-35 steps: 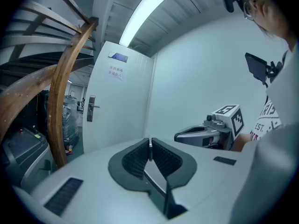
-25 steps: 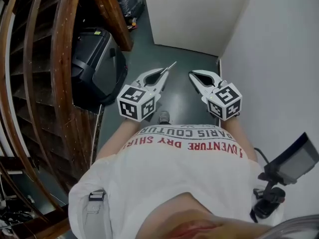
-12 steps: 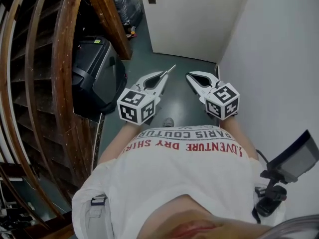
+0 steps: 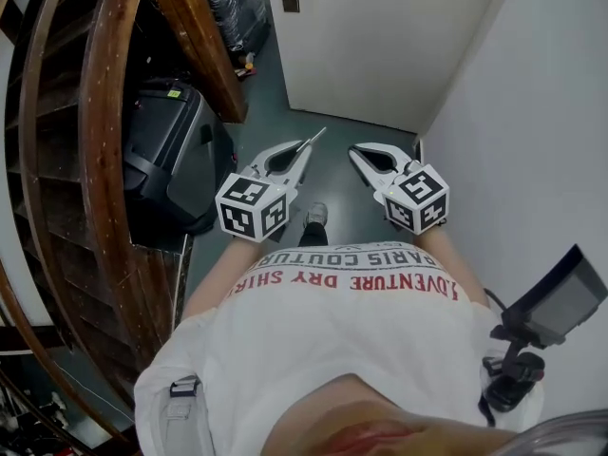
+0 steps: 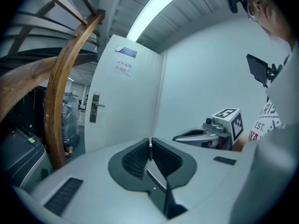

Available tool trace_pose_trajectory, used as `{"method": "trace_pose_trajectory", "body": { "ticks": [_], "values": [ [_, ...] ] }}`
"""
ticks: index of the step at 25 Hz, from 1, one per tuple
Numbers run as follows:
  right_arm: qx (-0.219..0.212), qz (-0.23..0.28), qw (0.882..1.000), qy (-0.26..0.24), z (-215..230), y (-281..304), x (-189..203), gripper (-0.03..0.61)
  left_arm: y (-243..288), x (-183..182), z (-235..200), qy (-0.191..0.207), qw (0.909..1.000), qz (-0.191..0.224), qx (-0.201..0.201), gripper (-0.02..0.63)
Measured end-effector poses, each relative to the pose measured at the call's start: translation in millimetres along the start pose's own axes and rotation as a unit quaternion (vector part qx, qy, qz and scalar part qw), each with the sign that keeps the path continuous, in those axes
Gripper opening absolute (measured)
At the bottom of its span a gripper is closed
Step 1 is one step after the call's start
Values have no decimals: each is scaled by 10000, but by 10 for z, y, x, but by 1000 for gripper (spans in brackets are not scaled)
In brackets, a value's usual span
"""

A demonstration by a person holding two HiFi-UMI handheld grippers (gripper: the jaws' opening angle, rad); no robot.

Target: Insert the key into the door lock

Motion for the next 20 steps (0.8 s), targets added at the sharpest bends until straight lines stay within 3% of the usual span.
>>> {"method": "trace_pose_trajectory", "body": {
  "ticks": [5,12,20],
  "values": [
    [74,-41,9999,127,949,941,137,3,937,-56,-998,-42,9999,-144,-12,23],
    [245,73,9997,-33,2335,2323,-54,2,2242,-531,-2498,33,9999,-39,-146,23],
    [547,114,9981,-243,3166,2973,-100,3,3011,-703,-3318,36,9999,94,-131,23]
  ]
}}
Point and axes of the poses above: the fingertips, and each gripper's own axes: y forward along the fingers, z to its right, x out of its underside, the point moved 6 cm from there along -y, backward along the fingers, and after that the axes turned 15 degrees about z, right-handed, at the moved point
